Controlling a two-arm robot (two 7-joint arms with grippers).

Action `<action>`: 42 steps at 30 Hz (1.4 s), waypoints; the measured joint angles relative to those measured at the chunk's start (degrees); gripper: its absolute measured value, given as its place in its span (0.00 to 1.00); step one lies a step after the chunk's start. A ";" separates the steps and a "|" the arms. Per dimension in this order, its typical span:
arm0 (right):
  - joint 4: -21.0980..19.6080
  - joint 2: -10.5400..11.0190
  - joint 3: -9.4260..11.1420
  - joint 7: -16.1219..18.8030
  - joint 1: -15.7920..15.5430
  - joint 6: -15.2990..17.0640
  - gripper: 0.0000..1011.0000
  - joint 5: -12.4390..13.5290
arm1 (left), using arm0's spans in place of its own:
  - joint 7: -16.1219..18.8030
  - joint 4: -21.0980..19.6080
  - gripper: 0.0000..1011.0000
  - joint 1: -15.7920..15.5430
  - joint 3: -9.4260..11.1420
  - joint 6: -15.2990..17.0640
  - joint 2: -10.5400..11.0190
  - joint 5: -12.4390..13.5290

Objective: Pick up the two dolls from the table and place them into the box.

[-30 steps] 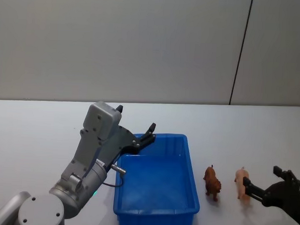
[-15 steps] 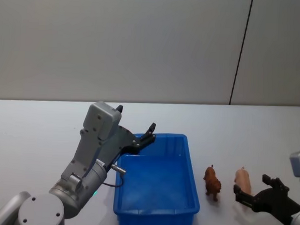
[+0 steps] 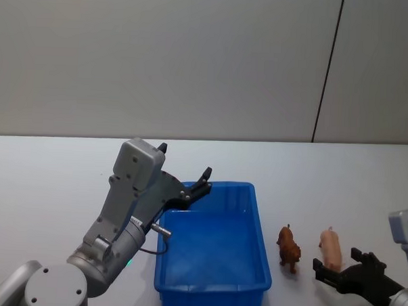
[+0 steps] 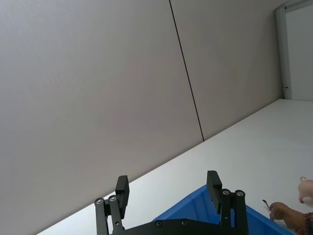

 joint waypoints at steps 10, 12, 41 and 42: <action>2.37 -0.83 -0.22 0.15 1.08 1.05 0.84 1.38 | 0.00 0.00 0.99 0.00 0.00 0.00 0.00 0.00; 2.88 -1.03 -0.28 0.21 1.35 1.26 0.80 1.58 | 0.00 0.00 0.99 0.00 0.00 0.00 0.00 0.00; 0.71 -1.72 -1.22 -3.99 1.44 -3.96 0.34 -3.53 | 0.00 0.00 0.99 0.00 0.00 0.00 0.00 0.00; 0.36 -1.69 -1.23 -4.13 1.40 -4.16 0.34 -3.81 | 0.00 0.00 0.99 0.00 0.00 0.00 0.00 0.00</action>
